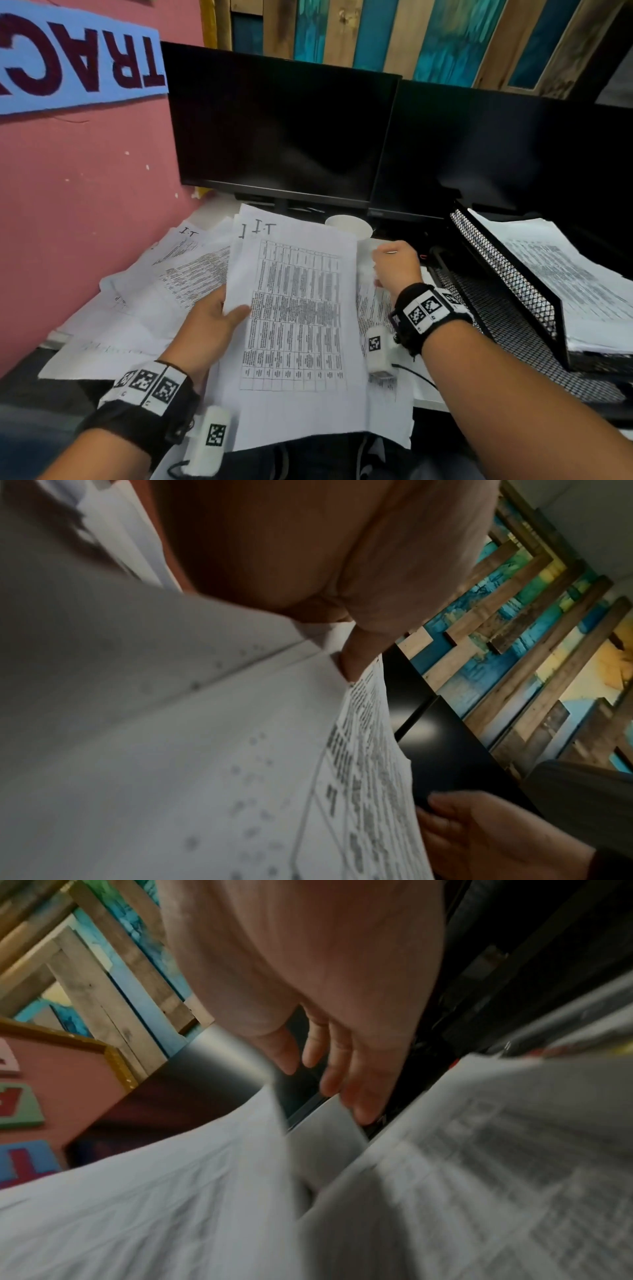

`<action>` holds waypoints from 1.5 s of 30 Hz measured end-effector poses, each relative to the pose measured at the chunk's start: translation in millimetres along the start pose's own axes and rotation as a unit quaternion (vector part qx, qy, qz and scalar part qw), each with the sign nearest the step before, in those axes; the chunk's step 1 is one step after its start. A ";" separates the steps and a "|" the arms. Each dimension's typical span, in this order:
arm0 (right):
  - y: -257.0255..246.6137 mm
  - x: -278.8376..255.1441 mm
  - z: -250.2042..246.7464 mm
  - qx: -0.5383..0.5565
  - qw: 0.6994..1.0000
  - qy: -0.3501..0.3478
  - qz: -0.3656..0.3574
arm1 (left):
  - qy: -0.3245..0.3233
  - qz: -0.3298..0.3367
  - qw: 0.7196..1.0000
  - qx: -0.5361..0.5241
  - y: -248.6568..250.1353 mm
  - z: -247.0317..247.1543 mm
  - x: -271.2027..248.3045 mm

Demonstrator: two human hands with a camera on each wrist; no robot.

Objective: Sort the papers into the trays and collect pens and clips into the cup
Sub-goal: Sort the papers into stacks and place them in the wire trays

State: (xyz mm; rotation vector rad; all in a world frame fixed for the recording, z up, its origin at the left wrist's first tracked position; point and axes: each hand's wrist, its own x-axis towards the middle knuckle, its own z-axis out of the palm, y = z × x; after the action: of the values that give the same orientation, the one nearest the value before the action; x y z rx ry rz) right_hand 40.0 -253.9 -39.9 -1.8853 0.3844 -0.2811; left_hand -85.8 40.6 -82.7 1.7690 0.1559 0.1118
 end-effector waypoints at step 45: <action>-126.0 -48.9 -122.8 0.141 0.977 -0.044 -0.155 | 0.049 0.016 0.997 -0.062 30.9 -0.5 -20.0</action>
State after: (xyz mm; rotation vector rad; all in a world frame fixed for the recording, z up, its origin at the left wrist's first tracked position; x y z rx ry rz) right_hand -35.0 -301.3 119.7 -1.6647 -0.0141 -0.4343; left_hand -104.2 31.6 -52.1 1.6428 0.1875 0.2281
